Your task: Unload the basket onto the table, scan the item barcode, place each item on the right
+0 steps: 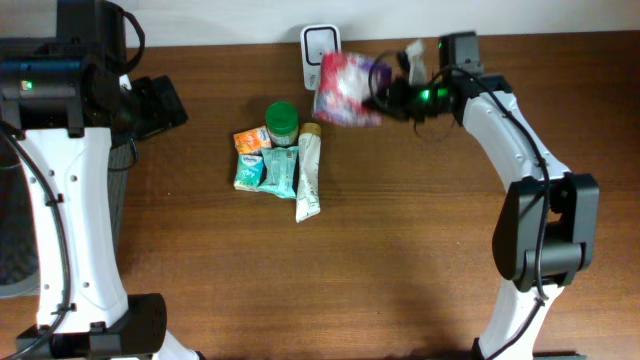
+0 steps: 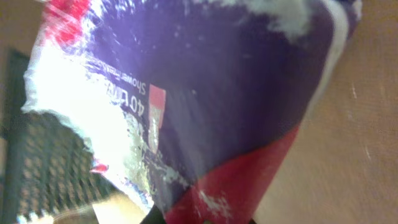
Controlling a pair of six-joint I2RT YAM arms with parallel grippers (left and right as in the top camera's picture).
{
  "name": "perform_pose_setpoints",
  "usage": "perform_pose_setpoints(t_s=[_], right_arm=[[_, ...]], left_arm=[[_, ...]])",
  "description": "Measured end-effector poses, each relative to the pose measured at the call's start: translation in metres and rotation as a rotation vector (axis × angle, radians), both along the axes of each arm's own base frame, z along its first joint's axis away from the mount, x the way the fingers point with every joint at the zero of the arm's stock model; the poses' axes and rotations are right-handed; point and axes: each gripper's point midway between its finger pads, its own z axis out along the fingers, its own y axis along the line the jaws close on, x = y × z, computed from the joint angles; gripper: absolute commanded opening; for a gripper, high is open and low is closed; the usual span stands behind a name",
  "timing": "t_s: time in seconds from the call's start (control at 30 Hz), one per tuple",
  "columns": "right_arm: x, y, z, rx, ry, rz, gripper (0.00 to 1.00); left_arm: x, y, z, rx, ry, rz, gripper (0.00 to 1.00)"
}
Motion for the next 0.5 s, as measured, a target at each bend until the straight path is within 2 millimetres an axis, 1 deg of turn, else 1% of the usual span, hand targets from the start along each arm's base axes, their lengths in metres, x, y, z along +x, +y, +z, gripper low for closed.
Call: perform_pose_setpoints(t_s=[0.03,0.07,0.1,0.17,0.2,0.23,0.27,0.33,0.37,0.4,0.43,0.5], right_arm=[[0.010,0.000,0.008,0.018,-0.025,-0.029,0.04],[0.028,0.003,0.023,0.053,-0.077,-0.088,0.04],[0.043,0.011,0.039,0.091,-0.138,-0.135,0.04],[0.057,0.027,0.057,0.144,-0.193,-0.184,0.04],[0.065,0.034,0.062,0.175,-0.214,-0.209,0.04],[0.074,0.042,0.060,0.209,-0.210,-0.250,0.04],[0.080,0.047,0.051,0.224,-0.185,-0.278,0.04],[0.096,0.055,0.022,0.231,-0.152,-0.326,0.04],[0.101,0.057,0.012,0.226,-0.147,-0.344,0.04],[0.103,0.059,0.001,0.218,-0.131,-0.369,0.04],[0.103,0.072,-0.013,0.199,-0.115,-0.398,0.04],[0.100,0.091,-0.015,0.178,-0.126,-0.426,0.04]], left_arm=[[0.001,0.000,0.000,0.000,-0.003,0.000,0.99],[0.000,0.000,0.000,0.000,0.000,0.000,0.99],[0.001,0.000,0.000,0.000,-0.002,0.000,0.99],[0.000,0.000,0.000,0.000,0.000,0.000,0.99],[0.000,0.000,0.000,0.000,0.000,0.000,0.99],[0.000,0.000,0.000,0.000,0.000,0.000,0.99],[0.000,0.000,0.000,0.000,0.000,0.000,0.99],[0.000,0.000,0.000,0.000,0.001,0.000,0.99],[0.000,0.000,-0.001,0.000,0.001,0.000,0.99],[0.000,0.000,0.000,0.000,0.000,0.000,0.99],[0.000,0.000,0.000,0.000,0.000,0.000,0.99],[0.000,0.000,0.000,0.000,0.000,0.000,0.99]])
